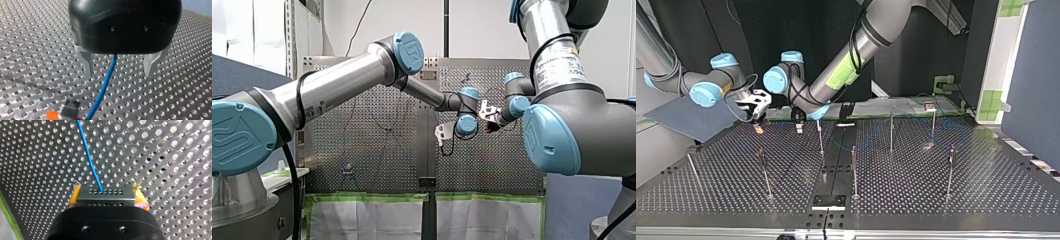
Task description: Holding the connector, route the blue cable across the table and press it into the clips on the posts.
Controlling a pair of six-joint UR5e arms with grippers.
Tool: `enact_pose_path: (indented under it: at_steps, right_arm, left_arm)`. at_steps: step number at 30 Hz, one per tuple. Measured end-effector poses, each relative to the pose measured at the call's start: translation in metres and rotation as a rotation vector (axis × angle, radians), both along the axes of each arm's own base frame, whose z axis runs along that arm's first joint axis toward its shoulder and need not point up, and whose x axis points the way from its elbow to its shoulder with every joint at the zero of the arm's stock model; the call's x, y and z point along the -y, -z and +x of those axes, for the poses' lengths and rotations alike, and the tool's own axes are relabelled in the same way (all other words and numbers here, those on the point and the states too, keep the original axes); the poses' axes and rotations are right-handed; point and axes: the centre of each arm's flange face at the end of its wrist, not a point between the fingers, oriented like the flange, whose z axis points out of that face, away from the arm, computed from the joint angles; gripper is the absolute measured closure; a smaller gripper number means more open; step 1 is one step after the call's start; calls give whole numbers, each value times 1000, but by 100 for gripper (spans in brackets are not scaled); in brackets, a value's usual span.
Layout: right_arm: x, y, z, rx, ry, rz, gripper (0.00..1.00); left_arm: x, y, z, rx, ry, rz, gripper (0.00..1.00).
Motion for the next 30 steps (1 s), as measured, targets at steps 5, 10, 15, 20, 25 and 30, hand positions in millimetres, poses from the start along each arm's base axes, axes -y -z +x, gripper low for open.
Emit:
enact_pose_path:
  at_steps: [5, 10, 15, 20, 25, 30]
  right_arm:
    - [0, 0, 0, 0, 0, 0, 100]
    - [0, 0, 0, 1, -2, -1, 100]
    - [0, 0, 0, 2, -3, -1, 100]
    - [0, 0, 0, 2, -5, 0, 100]
    - [2, -3, 1, 1, -6, -3, 100]
    - [6, -14, 2, -3, -9, -9, 100]
  left_arm:
    - [-3, 5, -2, -7, -13, 8, 24]
    - [-3, 7, -4, -8, -14, 10, 74]
    - [2, 3, -6, 0, -4, 1, 100]
    - [5, -2, -7, -1, 1, 3, 100]
    - [5, -7, -9, -14, -4, 8, 100]
    - [4, -19, -12, -22, -20, 3, 100]
